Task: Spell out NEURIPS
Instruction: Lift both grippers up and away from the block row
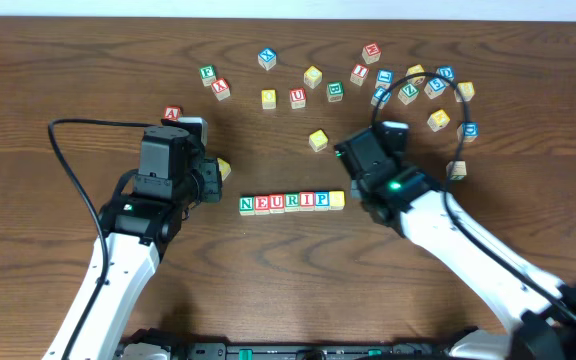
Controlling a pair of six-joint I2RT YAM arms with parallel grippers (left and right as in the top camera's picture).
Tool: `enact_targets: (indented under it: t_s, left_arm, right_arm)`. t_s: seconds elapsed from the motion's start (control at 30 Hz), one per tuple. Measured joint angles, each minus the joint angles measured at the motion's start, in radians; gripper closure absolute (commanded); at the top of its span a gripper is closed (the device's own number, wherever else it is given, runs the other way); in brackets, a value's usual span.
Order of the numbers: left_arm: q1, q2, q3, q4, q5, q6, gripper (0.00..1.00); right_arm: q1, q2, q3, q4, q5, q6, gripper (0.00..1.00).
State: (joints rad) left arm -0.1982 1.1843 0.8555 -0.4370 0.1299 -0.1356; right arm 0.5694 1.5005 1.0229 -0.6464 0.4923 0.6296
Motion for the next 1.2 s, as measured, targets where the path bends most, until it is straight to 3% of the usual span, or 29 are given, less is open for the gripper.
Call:
enact_targets:
  t_s: [0.07,0.1,0.17,0.2,0.23,0.27,0.53,1.2]
  left_arm:
    - [0.0,-0.007,0.0,0.016,0.023,-0.004,0.47]
    - [0.0,-0.008,0.0,0.023,0.034,-0.003,0.37]
    - [0.0,-0.009,0.0,0.031,0.048,-0.008,0.14]
    - [0.0,-0.009,0.0,0.033,0.053,-0.005,0.07]
    - [0.0,-0.009,0.0,0.037,0.056,-0.009,0.05]
    - [0.0,-0.009,0.0,0.039,0.06,-0.009,0.05]
    - [0.0,-0.009,0.0,0.044,0.073,-0.01,0.05]
    - [0.0,-0.009,0.0,0.044,0.074,-0.01,0.04]
  right_arm:
    - [-0.013,-0.067,0.0,-0.018,-0.001,-0.001,0.97]
    - [-0.015,-0.098,0.0,-0.023,0.0,-0.002,0.89]
    - [-0.019,-0.162,0.0,-0.029,0.003,-0.016,0.61]
    - [-0.019,-0.19,0.0,-0.033,0.003,-0.027,0.32]
    - [-0.019,-0.217,0.0,-0.039,0.003,-0.038,0.12]
    - [-0.019,-0.235,0.0,-0.043,0.003,-0.043,0.01]
    - [-0.019,-0.331,0.0,-0.098,0.003,-0.09,0.01]
    - [-0.019,-0.335,0.0,-0.132,0.003,-0.093,0.01]
